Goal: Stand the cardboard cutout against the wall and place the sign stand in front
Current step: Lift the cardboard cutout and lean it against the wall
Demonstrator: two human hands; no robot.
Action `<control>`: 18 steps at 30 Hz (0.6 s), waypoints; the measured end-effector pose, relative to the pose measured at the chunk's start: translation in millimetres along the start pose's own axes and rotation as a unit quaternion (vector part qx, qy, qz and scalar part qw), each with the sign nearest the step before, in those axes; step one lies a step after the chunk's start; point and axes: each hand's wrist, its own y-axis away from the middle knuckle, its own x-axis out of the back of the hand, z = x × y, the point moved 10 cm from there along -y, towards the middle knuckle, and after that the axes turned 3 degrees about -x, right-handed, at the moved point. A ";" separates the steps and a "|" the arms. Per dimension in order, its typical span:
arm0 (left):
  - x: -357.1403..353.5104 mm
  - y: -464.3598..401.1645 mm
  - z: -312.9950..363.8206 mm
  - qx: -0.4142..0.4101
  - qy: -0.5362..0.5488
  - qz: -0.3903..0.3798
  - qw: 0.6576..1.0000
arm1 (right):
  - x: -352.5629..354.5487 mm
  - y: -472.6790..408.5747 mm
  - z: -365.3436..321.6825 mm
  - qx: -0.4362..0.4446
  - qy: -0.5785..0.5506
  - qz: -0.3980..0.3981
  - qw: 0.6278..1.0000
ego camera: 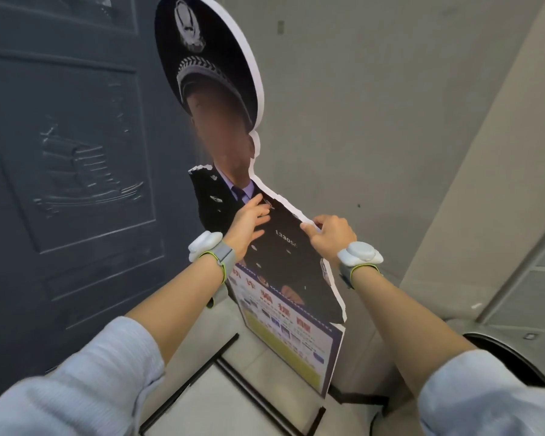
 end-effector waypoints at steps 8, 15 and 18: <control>-80.0 -116.1 40.2 -0.091 -0.152 -0.007 0.984 | 48.9 -106.7 70.3 -0.031 -0.004 0.019 0.999; -147.0 -182.6 83.9 -0.312 -0.390 0.018 0.866 | 68.9 -175.7 118.7 -0.042 -0.011 0.028 0.999; -186.0 -211.2 81.7 -0.343 -0.478 -0.010 0.808 | 78.3 -202.4 138.4 -0.045 -0.019 0.037 0.998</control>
